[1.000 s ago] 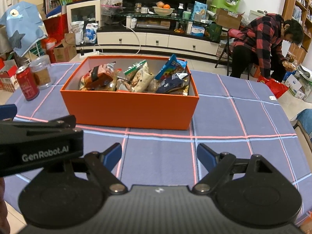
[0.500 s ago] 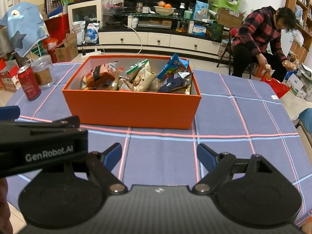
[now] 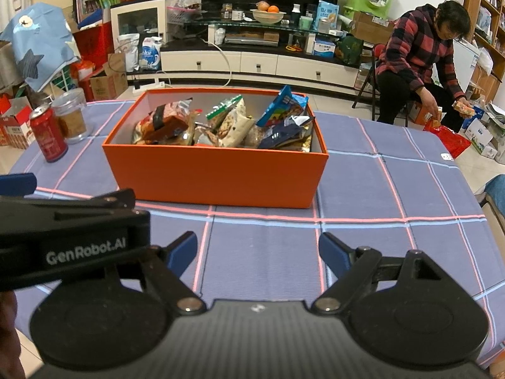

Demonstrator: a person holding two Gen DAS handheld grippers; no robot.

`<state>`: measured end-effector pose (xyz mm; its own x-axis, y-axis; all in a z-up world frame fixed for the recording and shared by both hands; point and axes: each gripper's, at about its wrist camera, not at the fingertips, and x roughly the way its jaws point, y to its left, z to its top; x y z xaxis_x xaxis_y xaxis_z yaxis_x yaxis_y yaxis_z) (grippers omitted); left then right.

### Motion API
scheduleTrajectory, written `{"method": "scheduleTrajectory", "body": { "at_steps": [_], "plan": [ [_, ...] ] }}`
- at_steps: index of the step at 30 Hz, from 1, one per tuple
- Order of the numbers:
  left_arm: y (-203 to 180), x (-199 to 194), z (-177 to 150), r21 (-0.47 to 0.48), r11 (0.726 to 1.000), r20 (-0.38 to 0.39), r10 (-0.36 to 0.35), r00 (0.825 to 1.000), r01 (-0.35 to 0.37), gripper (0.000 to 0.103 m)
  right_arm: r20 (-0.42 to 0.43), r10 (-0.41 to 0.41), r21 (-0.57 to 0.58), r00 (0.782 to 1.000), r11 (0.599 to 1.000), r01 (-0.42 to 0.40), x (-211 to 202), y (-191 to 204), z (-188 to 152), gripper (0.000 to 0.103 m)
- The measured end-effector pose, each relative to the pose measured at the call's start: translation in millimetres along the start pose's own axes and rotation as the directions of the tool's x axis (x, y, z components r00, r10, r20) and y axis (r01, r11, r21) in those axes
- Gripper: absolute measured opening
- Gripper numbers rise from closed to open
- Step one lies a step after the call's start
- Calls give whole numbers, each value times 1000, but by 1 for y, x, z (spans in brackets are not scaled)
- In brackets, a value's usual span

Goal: Organize snacks

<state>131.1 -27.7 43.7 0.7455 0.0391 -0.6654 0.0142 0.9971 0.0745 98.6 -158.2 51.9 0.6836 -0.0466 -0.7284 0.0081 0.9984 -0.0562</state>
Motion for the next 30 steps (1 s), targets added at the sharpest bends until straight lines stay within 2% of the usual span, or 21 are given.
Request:
{"method": "scheduleTrajectory", "body": {
  "at_steps": [30],
  "plan": [
    [-4,2,-1,14,1000,-6,6,1000,-6,79,-14,11,4,1000,1000,-11,5,-1,-1,85]
  ]
}}
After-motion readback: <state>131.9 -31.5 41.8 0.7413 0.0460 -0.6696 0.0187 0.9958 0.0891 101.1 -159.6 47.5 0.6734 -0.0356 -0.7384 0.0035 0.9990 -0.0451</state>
